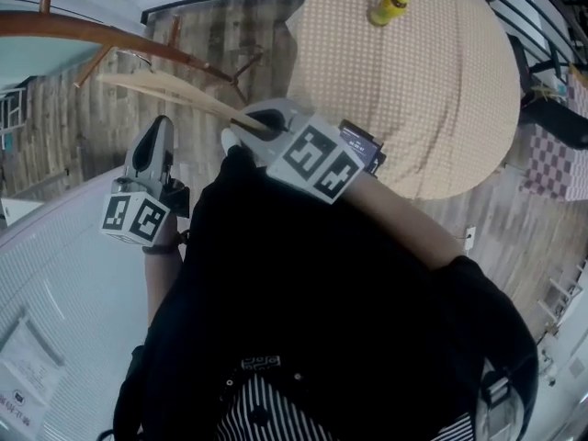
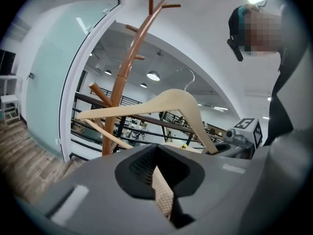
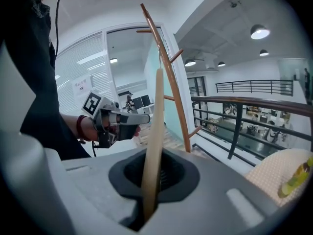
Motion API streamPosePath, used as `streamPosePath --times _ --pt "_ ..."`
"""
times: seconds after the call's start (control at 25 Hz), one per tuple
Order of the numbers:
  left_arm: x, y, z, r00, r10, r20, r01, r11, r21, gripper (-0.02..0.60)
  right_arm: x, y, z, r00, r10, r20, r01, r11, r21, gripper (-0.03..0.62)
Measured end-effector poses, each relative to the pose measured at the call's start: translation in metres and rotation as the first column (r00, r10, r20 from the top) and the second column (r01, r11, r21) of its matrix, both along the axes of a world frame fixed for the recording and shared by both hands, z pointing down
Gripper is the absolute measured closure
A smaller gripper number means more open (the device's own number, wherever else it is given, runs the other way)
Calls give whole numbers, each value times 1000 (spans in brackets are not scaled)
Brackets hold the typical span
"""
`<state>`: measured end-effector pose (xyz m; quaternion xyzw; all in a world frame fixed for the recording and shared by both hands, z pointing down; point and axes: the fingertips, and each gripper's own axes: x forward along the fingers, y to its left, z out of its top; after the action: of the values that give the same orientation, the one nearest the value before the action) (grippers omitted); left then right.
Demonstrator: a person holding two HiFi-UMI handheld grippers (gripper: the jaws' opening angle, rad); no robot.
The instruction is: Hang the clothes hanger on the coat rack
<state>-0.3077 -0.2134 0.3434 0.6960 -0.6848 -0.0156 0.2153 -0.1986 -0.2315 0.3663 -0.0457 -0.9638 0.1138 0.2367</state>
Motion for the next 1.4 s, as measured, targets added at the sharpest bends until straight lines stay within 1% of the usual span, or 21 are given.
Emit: streamPosePath --times 0.08,0.2,0.32,0.44,0.56,0.68,0.88,1.0,1.12,1.2,1.36,1.4 --pt "-13 -3 0 1000 23 -12 -22 1000 19 580 -9 1 0 1000 16 -6 -16 1000 8 586" --pt "-25 -5 4 994 108 33 -108 994 14 580 -29 6 2 999 44 -18 -44 999 3 586" --pt "-27 -7 2 973 215 89 -215 977 -5 580 -52 8 0 998 56 -28 -55 998 19 586" --pt "-36 -4 4 950 298 90 -300 954 4 578 -74 11 -1 997 56 -44 -54 997 49 586" --pt "-53 3 6 925 371 78 -374 927 34 578 -97 16 1 995 64 -71 -59 996 70 586" --pt "-65 4 5 895 438 89 -445 893 75 578 -115 18 4 992 81 -94 -71 992 105 586" --pt "-79 14 7 850 521 72 -526 843 111 578 -127 26 13 985 125 -117 -118 991 67 586" --pt "-100 23 13 821 568 64 -571 812 121 579 -139 31 18 982 142 -124 -134 988 71 586" --pt "-114 34 16 783 620 57 -621 771 141 578 -144 41 18 985 133 -110 -126 990 67 586" --pt "-120 38 21 760 648 46 -647 749 147 578 -145 46 16 986 128 -112 -123 991 49 586" --pt "-130 40 36 730 683 21 -680 723 125 578 -142 57 18 984 94 -150 -86 994 60 586" --pt "-131 41 36 722 692 21 -688 714 131 578 -144 61 18 985 80 -151 -73 996 51 586"
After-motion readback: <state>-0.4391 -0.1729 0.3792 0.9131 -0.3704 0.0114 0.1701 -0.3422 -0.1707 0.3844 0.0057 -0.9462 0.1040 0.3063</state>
